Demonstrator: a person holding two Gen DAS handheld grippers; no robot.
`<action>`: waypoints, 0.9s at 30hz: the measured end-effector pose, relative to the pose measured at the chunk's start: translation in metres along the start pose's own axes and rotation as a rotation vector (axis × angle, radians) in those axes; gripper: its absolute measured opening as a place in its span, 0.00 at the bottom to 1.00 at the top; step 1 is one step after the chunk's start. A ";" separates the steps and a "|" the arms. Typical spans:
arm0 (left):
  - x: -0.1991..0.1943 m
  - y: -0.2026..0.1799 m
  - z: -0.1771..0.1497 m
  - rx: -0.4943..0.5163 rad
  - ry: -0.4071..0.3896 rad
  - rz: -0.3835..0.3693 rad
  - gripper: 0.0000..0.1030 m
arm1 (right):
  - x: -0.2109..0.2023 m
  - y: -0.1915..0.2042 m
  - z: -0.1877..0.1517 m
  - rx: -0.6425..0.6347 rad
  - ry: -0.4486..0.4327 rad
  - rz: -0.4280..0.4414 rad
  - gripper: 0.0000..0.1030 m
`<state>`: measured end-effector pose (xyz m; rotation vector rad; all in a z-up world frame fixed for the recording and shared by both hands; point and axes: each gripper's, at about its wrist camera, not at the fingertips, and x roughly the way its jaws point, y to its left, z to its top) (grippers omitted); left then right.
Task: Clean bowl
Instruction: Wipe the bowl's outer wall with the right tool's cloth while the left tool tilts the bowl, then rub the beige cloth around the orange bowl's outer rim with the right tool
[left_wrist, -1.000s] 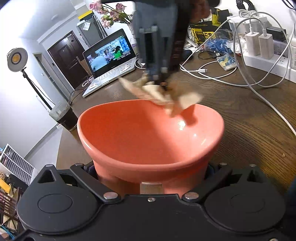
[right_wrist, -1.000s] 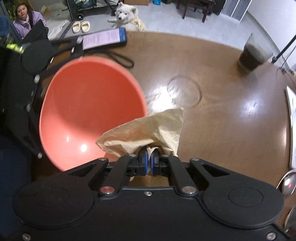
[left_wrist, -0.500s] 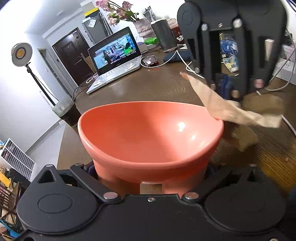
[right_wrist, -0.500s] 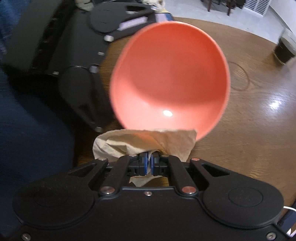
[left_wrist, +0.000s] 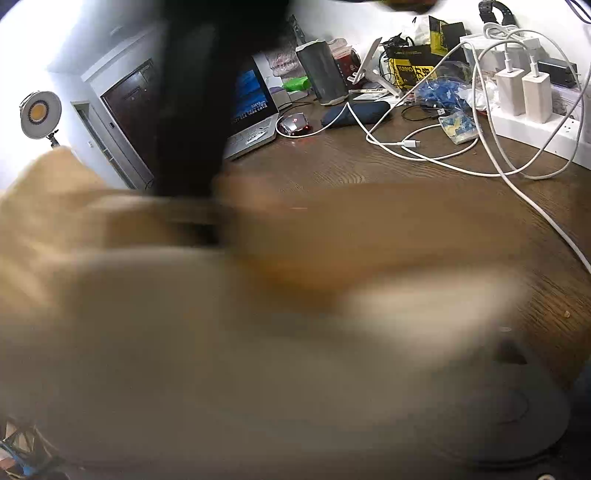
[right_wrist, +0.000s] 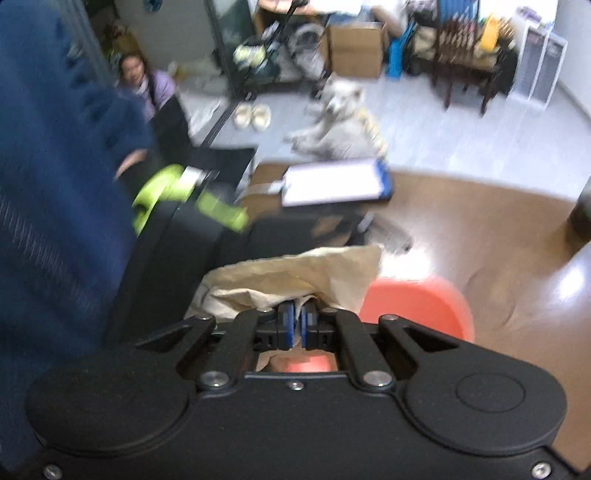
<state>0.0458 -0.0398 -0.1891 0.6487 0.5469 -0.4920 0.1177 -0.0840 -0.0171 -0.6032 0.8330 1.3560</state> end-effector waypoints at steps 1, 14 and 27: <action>0.000 0.000 0.000 0.001 0.000 0.001 0.96 | 0.001 -0.005 0.006 -0.006 -0.011 -0.023 0.05; 0.000 0.000 0.001 0.001 -0.003 -0.003 0.96 | 0.039 -0.074 0.017 0.032 0.041 -0.240 0.05; 0.001 0.002 0.000 -0.008 -0.005 -0.006 0.96 | 0.055 -0.088 -0.055 0.116 0.253 -0.253 0.05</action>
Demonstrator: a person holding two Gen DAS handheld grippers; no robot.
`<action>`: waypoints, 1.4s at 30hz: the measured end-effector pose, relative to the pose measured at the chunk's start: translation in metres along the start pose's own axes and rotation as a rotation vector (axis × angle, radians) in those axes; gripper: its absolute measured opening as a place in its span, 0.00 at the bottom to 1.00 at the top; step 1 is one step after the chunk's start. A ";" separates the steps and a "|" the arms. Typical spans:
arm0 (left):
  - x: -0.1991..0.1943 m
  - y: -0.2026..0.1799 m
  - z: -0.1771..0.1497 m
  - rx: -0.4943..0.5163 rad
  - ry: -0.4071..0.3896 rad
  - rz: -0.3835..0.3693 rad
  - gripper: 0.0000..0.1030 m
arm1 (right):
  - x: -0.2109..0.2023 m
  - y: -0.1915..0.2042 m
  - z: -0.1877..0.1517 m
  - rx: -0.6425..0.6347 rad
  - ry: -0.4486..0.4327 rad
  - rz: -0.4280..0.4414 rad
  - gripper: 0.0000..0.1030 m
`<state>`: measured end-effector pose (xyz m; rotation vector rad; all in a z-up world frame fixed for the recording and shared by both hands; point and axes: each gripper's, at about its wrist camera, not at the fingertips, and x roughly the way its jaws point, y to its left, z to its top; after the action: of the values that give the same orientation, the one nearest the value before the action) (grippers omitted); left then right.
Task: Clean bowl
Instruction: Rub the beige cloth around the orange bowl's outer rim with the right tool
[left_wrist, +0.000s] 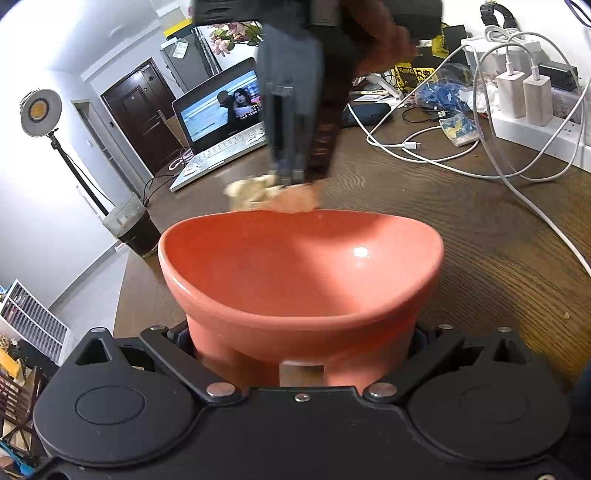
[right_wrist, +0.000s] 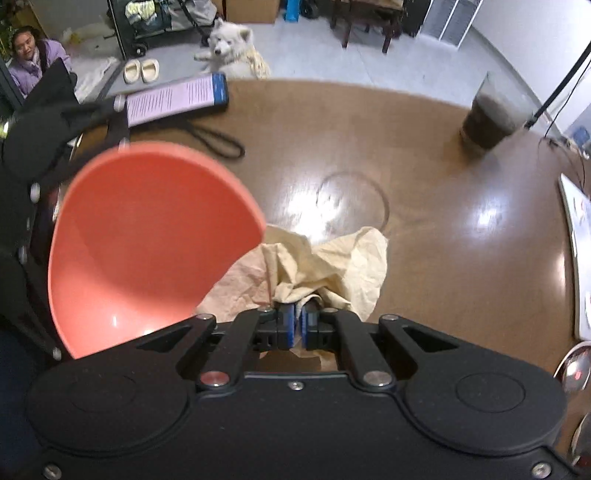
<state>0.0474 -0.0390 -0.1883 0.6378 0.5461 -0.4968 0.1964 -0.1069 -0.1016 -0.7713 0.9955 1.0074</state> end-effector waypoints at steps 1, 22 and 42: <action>0.000 0.000 0.000 -0.001 0.000 0.000 0.96 | 0.000 0.003 -0.004 -0.004 0.014 0.005 0.05; 0.002 0.001 0.000 -0.015 0.016 0.016 0.96 | -0.036 0.107 -0.027 -0.137 -0.012 0.223 0.04; -0.003 -0.007 0.000 0.010 0.014 0.020 0.96 | -0.067 0.062 0.044 -0.108 -0.298 0.139 0.03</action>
<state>0.0415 -0.0433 -0.1892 0.6565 0.5504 -0.4765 0.1388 -0.0671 -0.0280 -0.6235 0.7492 1.2646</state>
